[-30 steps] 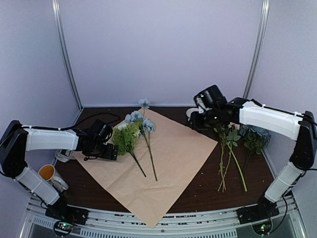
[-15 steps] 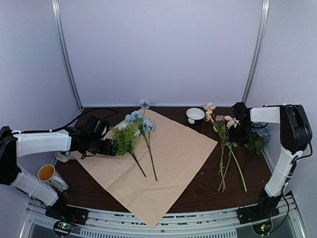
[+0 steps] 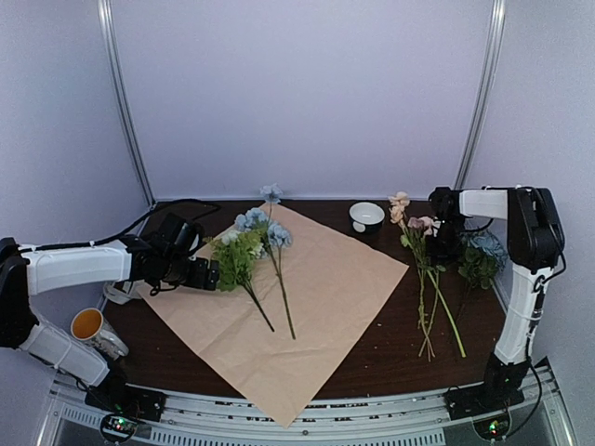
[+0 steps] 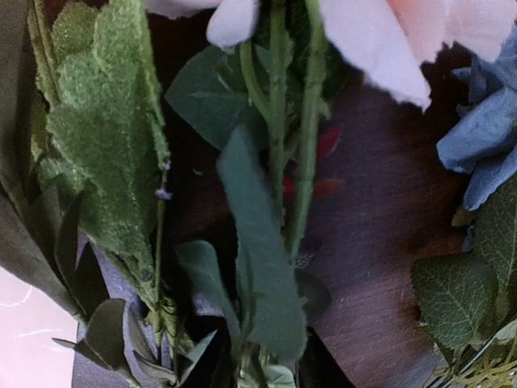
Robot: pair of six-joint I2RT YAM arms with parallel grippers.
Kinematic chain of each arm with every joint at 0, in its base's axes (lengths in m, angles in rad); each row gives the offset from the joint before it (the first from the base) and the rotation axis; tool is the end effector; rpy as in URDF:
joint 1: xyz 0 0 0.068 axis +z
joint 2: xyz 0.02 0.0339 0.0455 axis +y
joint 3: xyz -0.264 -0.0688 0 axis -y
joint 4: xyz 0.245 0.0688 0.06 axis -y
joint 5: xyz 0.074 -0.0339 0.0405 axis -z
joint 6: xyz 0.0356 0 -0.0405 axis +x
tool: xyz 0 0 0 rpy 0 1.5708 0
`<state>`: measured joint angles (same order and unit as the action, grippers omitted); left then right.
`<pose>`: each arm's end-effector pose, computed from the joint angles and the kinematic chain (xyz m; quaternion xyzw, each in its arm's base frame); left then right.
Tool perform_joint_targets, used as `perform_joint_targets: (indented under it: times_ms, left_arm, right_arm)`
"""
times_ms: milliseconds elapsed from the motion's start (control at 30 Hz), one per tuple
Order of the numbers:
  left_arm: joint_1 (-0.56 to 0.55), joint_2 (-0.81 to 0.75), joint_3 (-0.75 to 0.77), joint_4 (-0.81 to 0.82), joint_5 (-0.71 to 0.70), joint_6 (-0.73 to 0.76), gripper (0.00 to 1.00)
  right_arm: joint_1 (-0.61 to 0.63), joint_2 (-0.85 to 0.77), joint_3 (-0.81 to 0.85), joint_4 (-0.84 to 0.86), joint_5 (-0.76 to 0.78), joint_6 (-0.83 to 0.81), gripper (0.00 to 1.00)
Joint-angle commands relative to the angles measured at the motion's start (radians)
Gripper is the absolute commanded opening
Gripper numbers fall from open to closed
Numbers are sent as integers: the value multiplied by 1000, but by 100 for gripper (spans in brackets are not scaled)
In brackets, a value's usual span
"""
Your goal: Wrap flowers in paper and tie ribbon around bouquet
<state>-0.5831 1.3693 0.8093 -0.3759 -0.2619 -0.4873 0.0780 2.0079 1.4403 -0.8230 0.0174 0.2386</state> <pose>0.2312 -0.1415 0.2056 0.0044 0.9428 -0.0511 0.3295 0.3891 0.0298 0.1637 0.0807 0.9926 0.0056 0.0902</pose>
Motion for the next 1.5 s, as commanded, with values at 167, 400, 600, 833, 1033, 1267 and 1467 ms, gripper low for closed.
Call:
perform_joint_targets:
  times_ms: [167,400,600,833,1033,1267,1467]
  left_arm:
    - [6,9,50,-20,-30,36,95]
    - [6,-12,52,-19,-35,45,95]
    - [5,-2,68,-21,-33,53,95]
    - [5,-10,88,-2,-43,61,95]
    - [5,1,117,-27,-47,45,95]
    - [6,-53,58,-40,-59,22,95]
    - [5,-92,20,-49,-72,13,95]
  right_arm:
    - [-17,-58,-10,-50,51,-83,0]
    - [-9,-341,-20,24,238,-131,0]
    - [-1,-674,-110,185,295,-123,0]
    - [184,-872,-254,524,-480,-26,0]
    - [500,-567,-155,748,-627,150,0]
    - [629,-88,155,783,-647,335,0]
    - [668,190,490,415,-465,129,26]
